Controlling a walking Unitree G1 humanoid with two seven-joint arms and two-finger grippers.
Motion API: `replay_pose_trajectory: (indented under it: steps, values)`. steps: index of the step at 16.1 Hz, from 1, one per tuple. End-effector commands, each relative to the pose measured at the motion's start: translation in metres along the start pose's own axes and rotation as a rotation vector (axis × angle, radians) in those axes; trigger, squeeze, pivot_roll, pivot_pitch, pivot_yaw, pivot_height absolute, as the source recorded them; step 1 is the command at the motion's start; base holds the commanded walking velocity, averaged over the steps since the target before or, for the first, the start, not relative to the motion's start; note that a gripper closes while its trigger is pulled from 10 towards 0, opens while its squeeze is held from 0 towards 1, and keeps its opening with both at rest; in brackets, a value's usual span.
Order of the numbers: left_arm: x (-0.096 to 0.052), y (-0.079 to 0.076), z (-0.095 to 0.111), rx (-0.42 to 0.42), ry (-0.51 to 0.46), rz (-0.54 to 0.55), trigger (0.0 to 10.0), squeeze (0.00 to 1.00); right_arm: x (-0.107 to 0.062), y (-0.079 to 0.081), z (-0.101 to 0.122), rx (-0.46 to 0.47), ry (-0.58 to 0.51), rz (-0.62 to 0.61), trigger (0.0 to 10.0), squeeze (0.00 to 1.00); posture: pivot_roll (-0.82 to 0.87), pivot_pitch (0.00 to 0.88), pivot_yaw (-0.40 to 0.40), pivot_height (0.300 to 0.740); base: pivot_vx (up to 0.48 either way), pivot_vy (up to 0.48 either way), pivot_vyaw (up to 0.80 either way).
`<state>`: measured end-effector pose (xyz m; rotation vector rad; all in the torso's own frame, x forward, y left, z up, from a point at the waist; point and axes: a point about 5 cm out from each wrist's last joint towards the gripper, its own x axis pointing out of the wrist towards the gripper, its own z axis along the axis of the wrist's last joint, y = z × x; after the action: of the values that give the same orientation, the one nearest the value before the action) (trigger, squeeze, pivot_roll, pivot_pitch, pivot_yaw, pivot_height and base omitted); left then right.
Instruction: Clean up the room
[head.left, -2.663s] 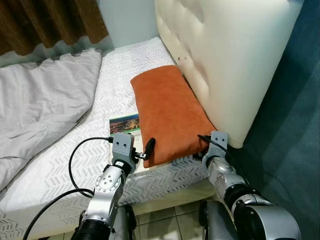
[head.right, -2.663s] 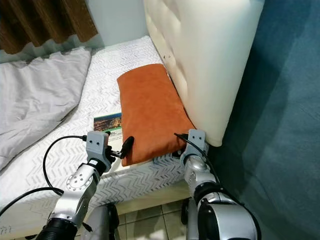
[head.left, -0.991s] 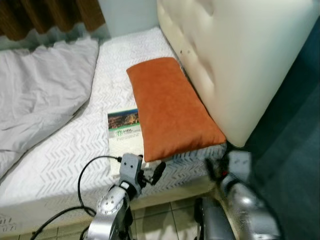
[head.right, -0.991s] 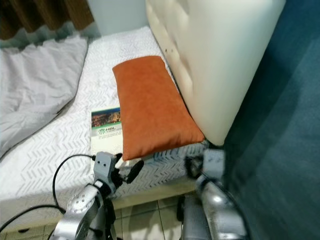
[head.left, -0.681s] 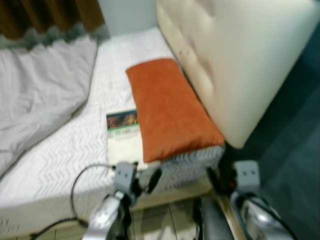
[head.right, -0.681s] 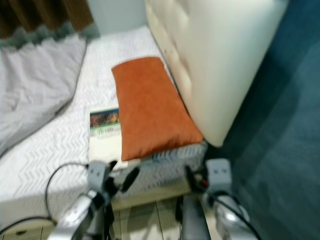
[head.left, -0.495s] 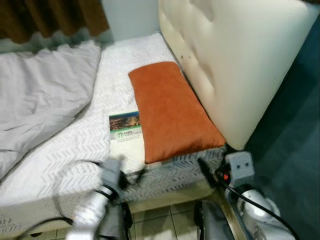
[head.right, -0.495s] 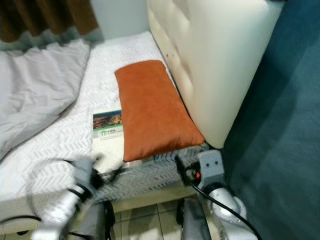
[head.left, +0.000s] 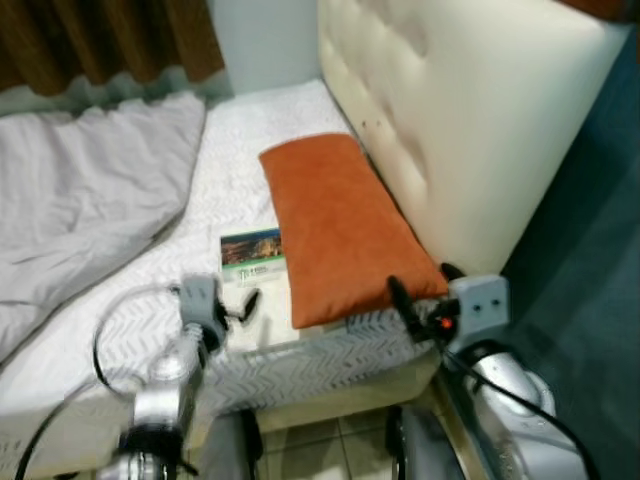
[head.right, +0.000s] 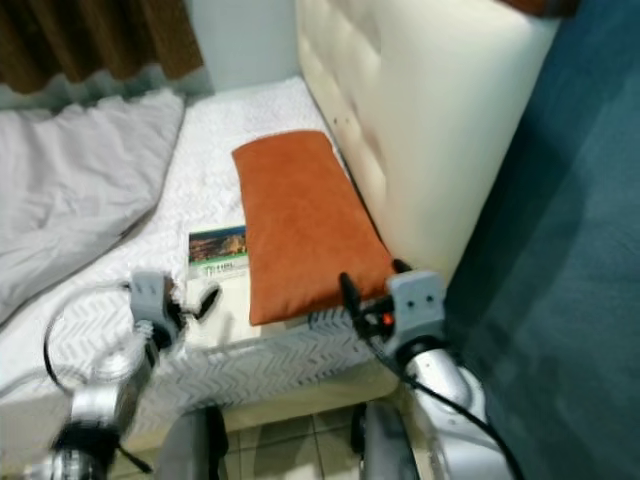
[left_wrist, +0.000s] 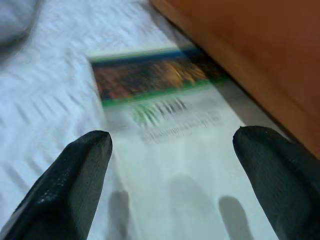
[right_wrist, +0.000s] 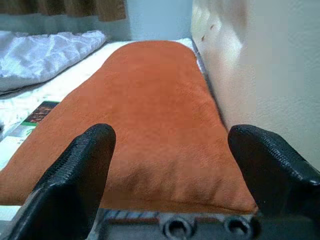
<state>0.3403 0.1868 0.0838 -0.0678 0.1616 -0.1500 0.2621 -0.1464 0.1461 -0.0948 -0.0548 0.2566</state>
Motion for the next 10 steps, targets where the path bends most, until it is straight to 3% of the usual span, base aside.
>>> replay_pose_trajectory:
  steps: [1, 4, 7, 10]
  values:
    - [0.002, 0.004, -0.002, -0.022, 0.008, 0.023, 10.0, 0.0, 0.001, 0.004, 0.001, -0.012, -0.003, 0.028, 10.0, 0.0, -0.14, 0.111, 0.029, 0.576, 0.0, 0.0, 0.0]
    - [0.018, -0.003, 0.01, -0.048, 0.016, -0.002, 10.0, 0.0, 0.0, 0.003, 0.0, -0.011, 0.003, 0.022, 10.0, 0.0, -0.16, 0.122, 0.028, 0.576, 0.0, 0.0, 0.0]
    - [0.03, -0.021, 0.008, -0.131, 0.09, -0.005, 10.0, 0.0, -0.002, 0.017, -0.018, 0.021, 0.098, 0.188, 10.0, 0.0, -0.19, 0.16, 0.037, 0.576, 0.0, 0.0, 0.0]
    - [0.034, -0.037, 0.002, -0.221, 0.157, -0.015, 10.0, 0.0, -0.021, 0.024, -0.028, -0.027, 0.182, 0.286, 10.0, 0.0, -0.21, 0.184, 0.04, 0.576, 0.0, 0.0, 0.0]
